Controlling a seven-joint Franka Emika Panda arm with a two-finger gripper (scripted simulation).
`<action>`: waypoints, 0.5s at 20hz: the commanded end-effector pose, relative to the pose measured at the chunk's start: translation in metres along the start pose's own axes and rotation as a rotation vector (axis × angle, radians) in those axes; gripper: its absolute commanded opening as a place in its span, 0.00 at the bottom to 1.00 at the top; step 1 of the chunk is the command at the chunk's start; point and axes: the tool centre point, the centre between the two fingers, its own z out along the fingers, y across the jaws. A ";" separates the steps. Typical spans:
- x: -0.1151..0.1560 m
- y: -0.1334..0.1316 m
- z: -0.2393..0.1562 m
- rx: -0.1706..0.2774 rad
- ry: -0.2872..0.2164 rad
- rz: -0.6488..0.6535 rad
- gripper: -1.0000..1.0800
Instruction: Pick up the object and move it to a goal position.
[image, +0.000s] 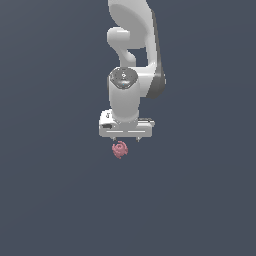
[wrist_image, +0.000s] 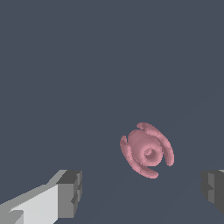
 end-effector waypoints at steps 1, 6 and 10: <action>0.000 0.000 0.000 0.000 0.000 0.000 0.96; 0.006 -0.002 -0.008 -0.005 0.021 -0.006 0.96; 0.010 -0.004 -0.016 -0.009 0.039 -0.001 0.96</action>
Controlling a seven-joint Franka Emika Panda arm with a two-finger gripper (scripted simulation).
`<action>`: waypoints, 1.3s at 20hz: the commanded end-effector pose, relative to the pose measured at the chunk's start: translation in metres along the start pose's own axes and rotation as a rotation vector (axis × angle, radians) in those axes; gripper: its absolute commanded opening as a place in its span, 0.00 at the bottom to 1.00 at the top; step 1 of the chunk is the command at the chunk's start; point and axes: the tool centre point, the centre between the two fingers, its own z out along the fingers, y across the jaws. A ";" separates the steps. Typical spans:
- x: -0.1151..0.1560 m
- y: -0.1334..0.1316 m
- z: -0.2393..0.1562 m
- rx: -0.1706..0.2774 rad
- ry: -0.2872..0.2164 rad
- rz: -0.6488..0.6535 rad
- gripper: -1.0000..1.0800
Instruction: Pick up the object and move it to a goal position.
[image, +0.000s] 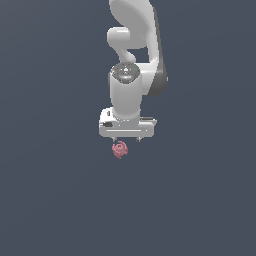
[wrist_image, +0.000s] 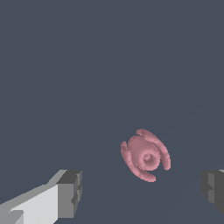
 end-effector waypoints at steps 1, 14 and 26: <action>0.002 -0.001 -0.003 -0.001 0.006 0.003 0.96; -0.001 0.005 0.008 -0.003 0.002 -0.086 0.96; -0.010 0.020 0.037 -0.004 -0.006 -0.348 0.96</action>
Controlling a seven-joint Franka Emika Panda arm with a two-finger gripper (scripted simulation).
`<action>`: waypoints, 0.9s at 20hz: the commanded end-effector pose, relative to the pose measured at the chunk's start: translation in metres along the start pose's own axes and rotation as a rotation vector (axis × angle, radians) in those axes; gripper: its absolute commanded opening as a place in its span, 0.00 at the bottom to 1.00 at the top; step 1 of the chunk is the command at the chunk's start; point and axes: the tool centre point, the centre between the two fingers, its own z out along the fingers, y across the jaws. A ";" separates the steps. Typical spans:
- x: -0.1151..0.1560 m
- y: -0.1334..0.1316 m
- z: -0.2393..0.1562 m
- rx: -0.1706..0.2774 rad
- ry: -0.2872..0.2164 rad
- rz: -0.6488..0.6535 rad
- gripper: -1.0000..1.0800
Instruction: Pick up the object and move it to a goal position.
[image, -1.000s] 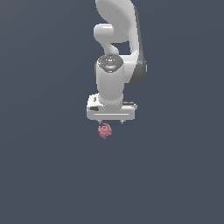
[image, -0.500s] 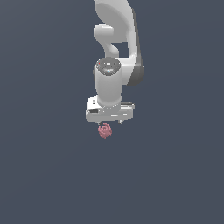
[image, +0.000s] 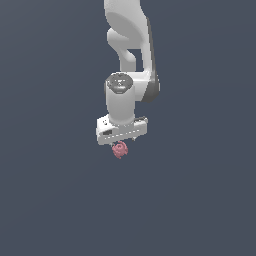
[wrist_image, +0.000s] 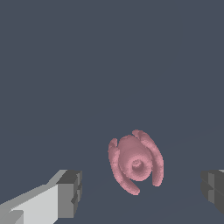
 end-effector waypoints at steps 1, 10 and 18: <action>-0.003 0.002 0.007 0.001 -0.001 -0.064 0.96; -0.014 0.009 0.028 0.004 -0.005 -0.265 0.96; -0.019 0.012 0.038 0.007 -0.005 -0.360 0.96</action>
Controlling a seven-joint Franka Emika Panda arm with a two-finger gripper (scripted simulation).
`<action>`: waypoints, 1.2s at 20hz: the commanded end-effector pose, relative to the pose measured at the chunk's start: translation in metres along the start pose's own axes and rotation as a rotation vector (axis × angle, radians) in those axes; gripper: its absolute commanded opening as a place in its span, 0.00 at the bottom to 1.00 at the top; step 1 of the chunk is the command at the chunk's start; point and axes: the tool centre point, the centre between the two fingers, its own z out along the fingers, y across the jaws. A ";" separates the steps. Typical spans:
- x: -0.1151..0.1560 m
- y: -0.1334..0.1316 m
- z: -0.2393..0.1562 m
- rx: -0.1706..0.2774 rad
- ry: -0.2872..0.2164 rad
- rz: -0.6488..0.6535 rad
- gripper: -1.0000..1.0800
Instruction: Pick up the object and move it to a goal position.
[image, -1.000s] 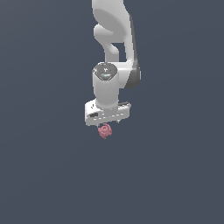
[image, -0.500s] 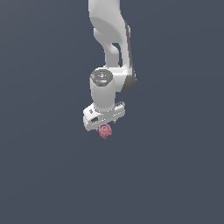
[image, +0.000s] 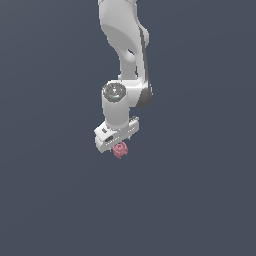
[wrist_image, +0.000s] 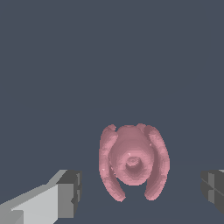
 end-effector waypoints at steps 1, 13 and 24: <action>-0.001 0.000 0.002 0.000 0.000 -0.021 0.96; -0.002 0.000 0.021 0.001 0.000 -0.029 0.96; -0.002 0.000 0.053 0.001 0.000 -0.031 0.00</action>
